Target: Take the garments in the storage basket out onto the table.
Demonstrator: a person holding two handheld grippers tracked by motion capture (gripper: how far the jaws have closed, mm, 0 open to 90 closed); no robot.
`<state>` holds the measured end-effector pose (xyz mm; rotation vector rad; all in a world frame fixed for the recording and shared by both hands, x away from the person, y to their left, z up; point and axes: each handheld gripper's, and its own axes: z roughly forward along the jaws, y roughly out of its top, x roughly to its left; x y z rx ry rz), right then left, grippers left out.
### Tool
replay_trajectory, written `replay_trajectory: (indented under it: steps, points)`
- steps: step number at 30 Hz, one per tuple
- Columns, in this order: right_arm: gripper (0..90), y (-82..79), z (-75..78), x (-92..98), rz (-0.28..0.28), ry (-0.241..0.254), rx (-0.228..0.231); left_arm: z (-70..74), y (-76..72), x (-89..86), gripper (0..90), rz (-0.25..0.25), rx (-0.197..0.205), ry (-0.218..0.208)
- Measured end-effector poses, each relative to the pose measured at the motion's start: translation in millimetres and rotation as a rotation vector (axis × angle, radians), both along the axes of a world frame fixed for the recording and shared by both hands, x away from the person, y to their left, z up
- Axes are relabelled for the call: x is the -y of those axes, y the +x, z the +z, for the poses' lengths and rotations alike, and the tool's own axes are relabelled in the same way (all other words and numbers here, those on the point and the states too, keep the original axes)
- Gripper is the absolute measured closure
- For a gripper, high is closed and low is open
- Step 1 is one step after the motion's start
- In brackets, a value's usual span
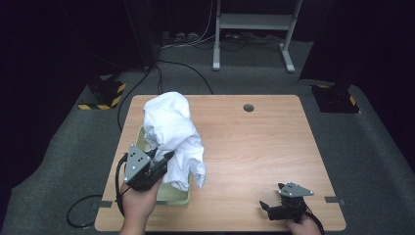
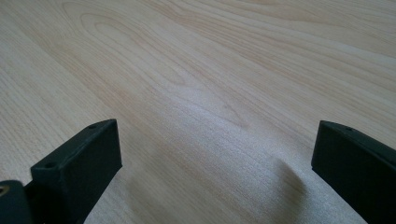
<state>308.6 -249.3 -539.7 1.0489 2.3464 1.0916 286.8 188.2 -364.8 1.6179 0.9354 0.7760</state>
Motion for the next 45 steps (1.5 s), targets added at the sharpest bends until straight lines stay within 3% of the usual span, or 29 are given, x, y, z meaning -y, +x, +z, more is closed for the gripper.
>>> replay_trajectory:
  steps: [45]
  points:
    - [0.9,0.3,0.2,1.4,-0.001,0.014,-0.002,-5.6,6.6,37.0,68.8,-0.067,0.001,-0.012]
